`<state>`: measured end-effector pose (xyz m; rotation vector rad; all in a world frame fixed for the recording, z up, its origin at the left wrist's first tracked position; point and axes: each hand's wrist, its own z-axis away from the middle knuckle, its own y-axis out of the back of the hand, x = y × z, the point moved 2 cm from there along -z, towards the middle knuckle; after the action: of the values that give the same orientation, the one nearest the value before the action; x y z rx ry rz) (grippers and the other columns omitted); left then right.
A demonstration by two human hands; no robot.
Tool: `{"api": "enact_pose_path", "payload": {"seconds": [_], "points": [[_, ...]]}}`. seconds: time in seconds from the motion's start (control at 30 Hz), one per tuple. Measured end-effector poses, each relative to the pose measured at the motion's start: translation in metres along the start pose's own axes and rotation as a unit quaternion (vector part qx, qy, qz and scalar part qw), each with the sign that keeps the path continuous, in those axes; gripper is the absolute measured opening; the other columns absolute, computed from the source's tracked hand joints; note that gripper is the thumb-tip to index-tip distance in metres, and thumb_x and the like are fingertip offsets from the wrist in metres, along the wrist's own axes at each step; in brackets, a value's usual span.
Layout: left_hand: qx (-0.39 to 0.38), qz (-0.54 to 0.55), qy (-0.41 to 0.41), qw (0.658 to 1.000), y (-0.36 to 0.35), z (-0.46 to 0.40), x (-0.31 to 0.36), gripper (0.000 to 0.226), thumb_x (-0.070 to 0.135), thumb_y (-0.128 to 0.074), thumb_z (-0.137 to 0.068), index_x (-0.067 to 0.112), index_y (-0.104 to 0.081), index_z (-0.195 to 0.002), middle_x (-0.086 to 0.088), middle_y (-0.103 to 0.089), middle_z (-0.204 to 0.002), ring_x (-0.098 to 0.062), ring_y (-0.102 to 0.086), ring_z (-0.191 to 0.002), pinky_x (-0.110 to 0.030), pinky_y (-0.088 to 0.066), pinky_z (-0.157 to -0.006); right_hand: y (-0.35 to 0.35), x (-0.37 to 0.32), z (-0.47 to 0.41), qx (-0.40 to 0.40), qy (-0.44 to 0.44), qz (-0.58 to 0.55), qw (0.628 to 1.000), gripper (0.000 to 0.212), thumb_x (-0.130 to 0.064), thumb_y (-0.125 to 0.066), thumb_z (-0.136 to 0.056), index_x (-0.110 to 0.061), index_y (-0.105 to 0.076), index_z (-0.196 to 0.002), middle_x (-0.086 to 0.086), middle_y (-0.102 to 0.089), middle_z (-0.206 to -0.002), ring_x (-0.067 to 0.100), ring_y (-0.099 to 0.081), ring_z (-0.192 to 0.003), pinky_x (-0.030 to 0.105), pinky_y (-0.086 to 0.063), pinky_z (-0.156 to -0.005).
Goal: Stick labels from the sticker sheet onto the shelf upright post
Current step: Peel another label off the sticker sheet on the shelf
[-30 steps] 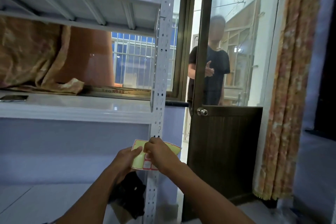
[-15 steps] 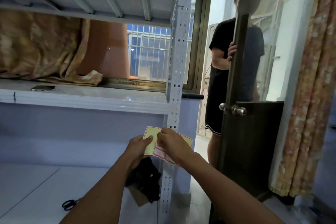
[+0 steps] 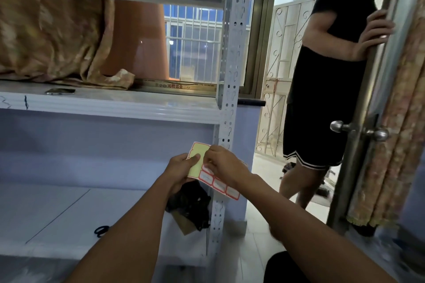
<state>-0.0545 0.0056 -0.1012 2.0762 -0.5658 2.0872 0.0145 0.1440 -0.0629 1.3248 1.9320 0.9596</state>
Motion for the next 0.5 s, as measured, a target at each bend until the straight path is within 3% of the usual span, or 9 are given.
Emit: {"api": "enact_pose_path", "payload": {"seconds": [0.13,0.3,0.37,0.43,0.5], "points": [[0.007,0.041,0.016,0.999,0.002,0.001,-0.003,0.022,0.019,-0.065,-0.098,0.004,-0.066,-0.116,-0.019,-0.075,-0.107,-0.035,-0.073,-0.097,-0.04,-0.064,-0.079,0.001,-0.003,0.001,-0.014,0.013,-0.012,1.0,0.013,-0.021,-0.053,-0.099,-0.012,-0.062,-0.101,0.006,-0.06,-0.104,0.018,-0.055,-0.091,0.029,-0.047,-0.082],[0.111,0.102,0.014,0.989,0.023,-0.009,-0.015,0.01,0.017,-0.064,-0.099,0.008,-0.064,-0.102,-0.015,-0.067,-0.098,-0.024,-0.067,-0.084,-0.028,-0.062,-0.054,0.009,-0.013,0.008,0.085,0.012,-0.101,0.991,0.014,-0.022,-0.053,-0.1,-0.01,-0.057,-0.095,0.003,-0.06,-0.09,0.015,-0.052,-0.078,0.025,-0.041,-0.068],[0.174,0.067,0.018,0.982,0.044,-0.023,-0.034,0.013,0.02,-0.068,-0.097,0.011,-0.061,-0.09,-0.016,-0.065,-0.095,-0.026,-0.064,-0.08,-0.033,-0.062,-0.056,0.008,-0.011,0.008,0.11,-0.016,-0.145,0.983,0.013,-0.024,-0.05,-0.102,-0.014,-0.053,-0.095,0.002,-0.061,-0.083,0.015,-0.056,-0.073,0.026,-0.043,-0.065],[0.223,-0.022,0.021,0.974,0.069,-0.041,-0.06,0.025,0.028,-0.073,-0.093,0.005,-0.064,-0.092,-0.023,-0.067,-0.102,-0.033,-0.066,-0.081,-0.04,-0.063,-0.055,-0.001,-0.003,0.006,0.117,-0.036,-0.169,0.978,0.005,-0.022,-0.049,-0.103,-0.02,-0.049,-0.099,0.001,-0.061,-0.08,0.014,-0.059,-0.069,0.029,-0.047,-0.063],[0.271,-0.052,0.031,0.961,0.093,-0.052,-0.085,0.039,0.032,-0.071,-0.094,-0.005,-0.065,-0.103,-0.025,-0.067,-0.102,-0.035,-0.064,-0.077,-0.028,-0.055,-0.039,-0.01,0.009,0.004,0.137,-0.057,-0.174,0.973,0.004,-0.021,-0.048,-0.105,-0.023,-0.049,-0.102,-0.001,-0.061,-0.081,0.01,-0.058,-0.068,0.024,-0.048,-0.061]]}}
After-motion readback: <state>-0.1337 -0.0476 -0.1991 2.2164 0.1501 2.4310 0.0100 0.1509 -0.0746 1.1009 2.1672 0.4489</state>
